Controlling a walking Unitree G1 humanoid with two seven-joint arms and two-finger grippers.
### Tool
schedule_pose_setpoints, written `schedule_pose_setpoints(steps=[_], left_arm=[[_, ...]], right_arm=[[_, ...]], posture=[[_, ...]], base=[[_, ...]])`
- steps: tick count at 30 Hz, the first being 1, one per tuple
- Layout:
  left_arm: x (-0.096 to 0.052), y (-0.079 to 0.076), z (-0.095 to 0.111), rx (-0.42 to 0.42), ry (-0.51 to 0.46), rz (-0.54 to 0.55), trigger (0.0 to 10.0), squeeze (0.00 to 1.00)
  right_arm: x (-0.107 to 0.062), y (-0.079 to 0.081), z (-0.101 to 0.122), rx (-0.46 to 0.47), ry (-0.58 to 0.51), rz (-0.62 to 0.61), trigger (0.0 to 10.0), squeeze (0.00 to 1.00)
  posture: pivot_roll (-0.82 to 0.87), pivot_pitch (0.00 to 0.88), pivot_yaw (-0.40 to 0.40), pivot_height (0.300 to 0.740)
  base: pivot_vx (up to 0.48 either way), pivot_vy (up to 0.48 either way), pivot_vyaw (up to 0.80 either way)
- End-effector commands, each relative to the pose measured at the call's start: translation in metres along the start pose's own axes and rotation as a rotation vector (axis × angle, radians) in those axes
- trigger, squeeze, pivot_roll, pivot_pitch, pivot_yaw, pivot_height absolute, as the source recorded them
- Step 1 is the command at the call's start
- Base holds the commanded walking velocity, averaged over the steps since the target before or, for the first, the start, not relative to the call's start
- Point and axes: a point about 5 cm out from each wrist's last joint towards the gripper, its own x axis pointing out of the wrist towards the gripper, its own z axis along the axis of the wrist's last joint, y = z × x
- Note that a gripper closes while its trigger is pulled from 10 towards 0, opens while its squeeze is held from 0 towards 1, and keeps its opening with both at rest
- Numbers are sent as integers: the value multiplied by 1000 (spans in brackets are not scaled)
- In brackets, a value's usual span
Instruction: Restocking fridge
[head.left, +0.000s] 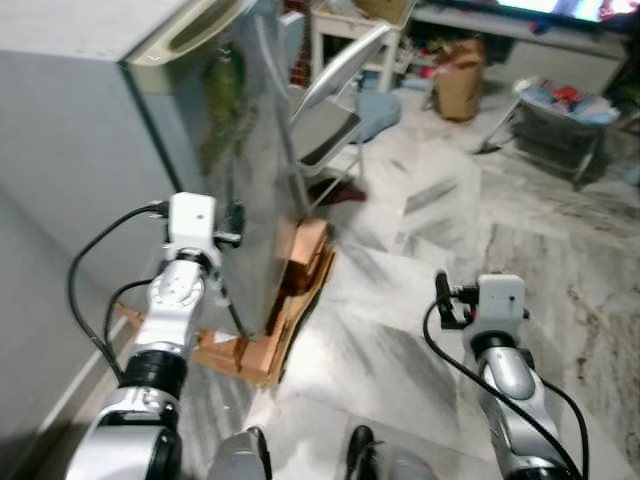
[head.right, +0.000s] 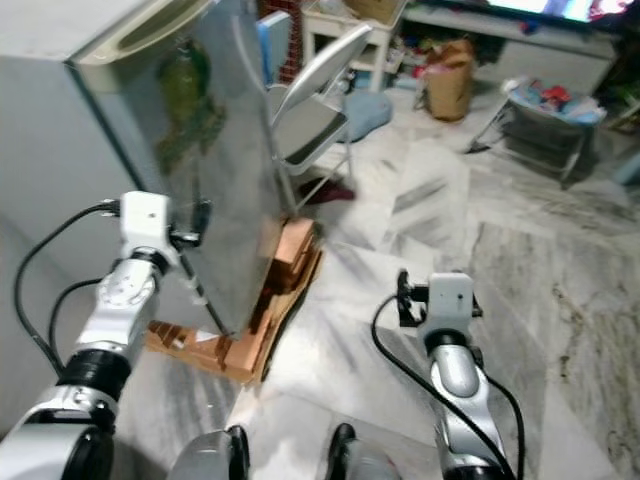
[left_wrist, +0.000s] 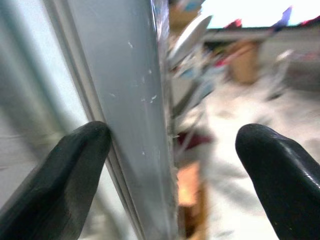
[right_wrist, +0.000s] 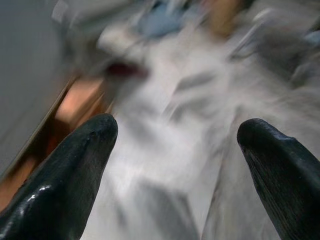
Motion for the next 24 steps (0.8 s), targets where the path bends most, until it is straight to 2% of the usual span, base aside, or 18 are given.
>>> schedule_pose_setpoints(steps=[1, 2, 4, 7, 9, 10, 12, 13, 15, 16, 17, 19, 21, 22, 23, 24], left_arm=[[8, -45, 19, 24, -76, -225, 10000, 0], [8, -72, 29, 20, -123, -333, 10000, 0], [7, -84, 34, 11, -147, -370, 10000, 0], [7, -88, 36, 0, -156, -372, 10000, 0], [8, -75, 31, 3, -144, -307, 10000, 0], [8, -75, 31, 3, -144, -307, 10000, 0], [5, -52, 22, 17, -118, -225, 10000, 0], [-2, -27, 14, 38, -94, -141, 10000, 0], [-7, -17, 11, 46, -86, -113, 10000, 0], [-16, -6, 7, 47, -71, -81, 10000, 0], [-16, -6, 7, 47, -71, -81, 10000, 0], [-33, 7, -1, 54, -43, -41, 10000, 0], [-37, 10, -3, 55, -36, -30, 10000, 0], [-49, 14, -12, 38, -10, -7, 10000, 0], [-49, 14, -12, 38, -10, -7, 10000, 0], [-58, 15, -19, 30, 12, 3, 10000, 0]], right_arm=[[2, -2, 4, 10, -5, -9, 10000, 0], [1, -5, 2, 32, 6, -20, 10000, 0], [1, -4, 3, 43, 2, -22, 10000, 0], [1, -2, 4, 29, -7, -15, 10000, 0], [0, 3, 7, -8, -22, 9, 10000, 0], [0, 3, 7, -8, -22, 9, 10000, 0], [0, 4, 8, -8, -24, 12, 10000, 0], [-1, 4, 8, 1, -25, 13, 10000, 0], [-1, 4, 7, 6, -23, 14, 10000, 0], [0, 4, 7, 7, -19, 18, 10000, 0], [0, 4, 7, 7, -19, 18, 10000, 0], [0, 5, 7, 9, -20, 25, 10000, 0], [0, 5, 7, 9, -20, 27, 10000, 0], [1, 6, 7, 7, -17, 30, 10000, 0], [1, 6, 7, 7, -17, 30, 10000, 0], [1, 6, 6, 7, -15, 33, 10000, 0]], posture=[[11, 110, -24, 740], [8, 109, -23, 740], [7, 110, -22, 740], [5, 110, -20, 740], [7, 111, -20, 740], [7, 111, -20, 740], [13, 112, -21, 740], [17, 114, -21, 740], [19, 114, -22, 740], [23, 116, -24, 740], [23, 116, -24, 740], [31, 118, -28, 740], [31, 118, -28, 740], [33, 118, -31, 740], [33, 118, -31, 740], [33, 118, -32, 740]], base=[[0, 0, 0], [0, 0, 0], [0, 0, 0], [0, 0, 0], [0, 0, 0], [0, 0, 0], [0, 0, 0], [0, 0, 0], [0, 0, 0], [0, 0, 0], [0, 0, 0], [0, 0, 0], [0, 0, 0], [0, 0, 0], [0, 0, 0], [0, 0, 0]])
